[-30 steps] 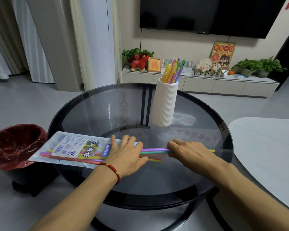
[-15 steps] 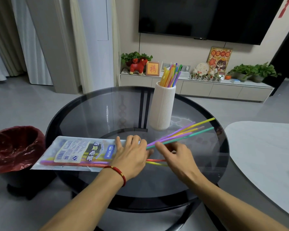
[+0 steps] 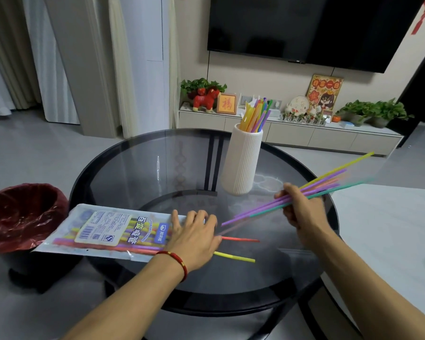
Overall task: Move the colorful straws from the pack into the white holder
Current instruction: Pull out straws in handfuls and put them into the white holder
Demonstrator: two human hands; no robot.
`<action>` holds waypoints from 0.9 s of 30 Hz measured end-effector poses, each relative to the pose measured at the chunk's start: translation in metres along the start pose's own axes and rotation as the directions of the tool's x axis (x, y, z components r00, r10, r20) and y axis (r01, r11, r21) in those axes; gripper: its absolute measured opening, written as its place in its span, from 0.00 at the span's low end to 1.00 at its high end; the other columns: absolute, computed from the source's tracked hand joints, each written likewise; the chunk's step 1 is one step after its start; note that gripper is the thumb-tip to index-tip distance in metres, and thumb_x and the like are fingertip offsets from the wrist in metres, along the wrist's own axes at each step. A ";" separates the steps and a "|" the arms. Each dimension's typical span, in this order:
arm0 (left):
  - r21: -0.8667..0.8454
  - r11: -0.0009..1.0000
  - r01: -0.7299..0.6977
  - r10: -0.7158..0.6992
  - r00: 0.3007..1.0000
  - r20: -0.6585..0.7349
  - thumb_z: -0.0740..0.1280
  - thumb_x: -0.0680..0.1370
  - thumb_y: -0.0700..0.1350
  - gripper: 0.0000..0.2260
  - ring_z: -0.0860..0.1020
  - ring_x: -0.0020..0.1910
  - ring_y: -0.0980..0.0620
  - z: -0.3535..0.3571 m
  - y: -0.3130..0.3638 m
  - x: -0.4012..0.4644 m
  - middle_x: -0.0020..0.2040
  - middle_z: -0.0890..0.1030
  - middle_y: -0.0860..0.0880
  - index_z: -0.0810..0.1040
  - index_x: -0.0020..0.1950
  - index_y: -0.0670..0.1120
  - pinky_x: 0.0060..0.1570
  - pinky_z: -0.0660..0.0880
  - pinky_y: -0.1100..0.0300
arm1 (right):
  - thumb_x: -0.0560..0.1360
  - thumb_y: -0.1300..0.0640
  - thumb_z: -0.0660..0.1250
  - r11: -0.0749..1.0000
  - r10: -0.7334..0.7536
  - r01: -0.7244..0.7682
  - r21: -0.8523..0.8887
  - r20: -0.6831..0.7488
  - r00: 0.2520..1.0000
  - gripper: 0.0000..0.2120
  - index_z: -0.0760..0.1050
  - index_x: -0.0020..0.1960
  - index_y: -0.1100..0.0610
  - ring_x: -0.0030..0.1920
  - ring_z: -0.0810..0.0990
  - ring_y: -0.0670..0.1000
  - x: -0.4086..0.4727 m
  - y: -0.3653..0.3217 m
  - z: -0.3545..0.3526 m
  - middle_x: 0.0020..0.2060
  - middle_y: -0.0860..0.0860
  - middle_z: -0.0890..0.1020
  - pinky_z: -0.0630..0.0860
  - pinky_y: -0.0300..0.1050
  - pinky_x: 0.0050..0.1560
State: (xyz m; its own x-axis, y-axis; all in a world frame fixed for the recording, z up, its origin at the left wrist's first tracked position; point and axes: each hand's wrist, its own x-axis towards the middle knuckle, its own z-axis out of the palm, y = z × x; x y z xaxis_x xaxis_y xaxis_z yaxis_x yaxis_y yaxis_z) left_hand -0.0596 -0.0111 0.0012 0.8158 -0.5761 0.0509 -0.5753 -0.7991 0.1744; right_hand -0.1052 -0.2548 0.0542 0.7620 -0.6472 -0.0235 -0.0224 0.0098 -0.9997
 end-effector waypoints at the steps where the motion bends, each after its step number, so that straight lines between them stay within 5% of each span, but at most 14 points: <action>1: 0.006 1.000 0.000 0.000 1.000 -0.004 0.55 0.82 0.57 0.12 0.68 0.65 0.47 0.000 0.000 0.000 0.63 0.69 0.51 0.67 0.60 0.52 0.72 0.52 0.31 | 0.79 0.53 0.69 0.997 -0.076 0.076 0.000 -0.031 0.997 0.17 0.84 0.34 0.57 0.21 0.67 0.44 0.002 -0.007 -0.007 0.26 0.53 0.76 0.63 0.36 0.20; 4: 0.018 1.000 -0.001 0.001 1.000 -0.005 0.55 0.82 0.58 0.09 0.68 0.63 0.46 0.000 0.002 0.002 0.60 0.69 0.50 0.66 0.54 0.54 0.71 0.52 0.31 | 0.72 0.47 0.68 0.937 -0.339 0.327 -0.126 -0.090 0.937 0.15 0.86 0.33 0.54 0.24 0.72 0.44 0.007 -0.037 -0.019 0.25 0.52 0.81 0.69 0.37 0.24; 7: 0.036 0.999 -0.004 0.003 1.000 0.008 0.55 0.82 0.59 0.11 0.68 0.64 0.45 0.000 0.002 0.003 0.61 0.69 0.50 0.67 0.55 0.53 0.71 0.52 0.30 | 0.76 0.49 0.67 0.769 -0.507 0.465 -0.437 0.026 0.862 0.16 0.85 0.33 0.53 0.25 0.78 0.41 0.012 -0.054 -0.008 0.25 0.48 0.83 0.75 0.36 0.29; 10: 0.034 0.999 -0.001 0.000 1.000 0.024 0.54 0.82 0.59 0.13 0.67 0.66 0.44 0.000 0.002 0.003 0.64 0.69 0.49 0.68 0.58 0.53 0.71 0.51 0.30 | 0.80 0.53 0.67 0.631 -0.424 0.435 -0.642 0.185 0.887 0.17 0.85 0.39 0.63 0.33 0.86 0.55 0.012 -0.041 0.018 0.32 0.55 0.86 0.85 0.55 0.41; 13: 0.033 0.999 -0.007 0.007 1.000 0.022 0.54 0.82 0.59 0.11 0.67 0.66 0.45 0.000 0.001 0.002 0.64 0.69 0.49 0.67 0.55 0.53 0.71 0.51 0.30 | 0.81 0.56 0.66 0.579 -0.353 0.430 -0.692 0.263 0.898 0.18 0.82 0.42 0.70 0.39 0.86 0.66 0.008 -0.020 0.034 0.38 0.64 0.86 0.84 0.65 0.45; 18: 0.043 0.999 -0.008 0.007 1.000 0.027 0.54 0.82 0.59 0.11 0.68 0.66 0.45 0.000 0.001 0.004 0.64 0.70 0.49 0.67 0.56 0.53 0.71 0.52 0.31 | 0.82 0.54 0.66 0.654 -0.375 0.437 -0.618 0.237 0.896 0.18 0.84 0.39 0.63 0.32 0.85 0.51 0.009 -0.017 0.034 0.32 0.48 0.84 0.86 0.52 0.40; 27: 0.034 0.999 0.018 -0.019 0.999 0.026 0.54 0.82 0.60 0.13 0.67 0.67 0.44 -0.002 0.007 0.006 0.65 0.69 0.47 0.69 0.57 0.53 0.72 0.52 0.31 | 0.83 0.52 0.67 0.677 -0.255 0.412 -0.610 0.331 0.909 0.16 0.84 0.42 0.60 0.31 0.83 0.47 0.004 -0.004 0.036 0.34 0.49 0.84 0.82 0.40 0.34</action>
State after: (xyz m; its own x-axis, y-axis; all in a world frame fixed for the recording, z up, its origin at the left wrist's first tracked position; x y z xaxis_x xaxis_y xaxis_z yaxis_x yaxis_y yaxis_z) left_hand -0.0585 -0.0204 0.0043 0.8245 -0.5654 0.0224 -0.5624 -0.8145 0.1421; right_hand -0.0789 -0.2302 0.0575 0.9120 -0.3385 0.2317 -0.0957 -0.7248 -0.6823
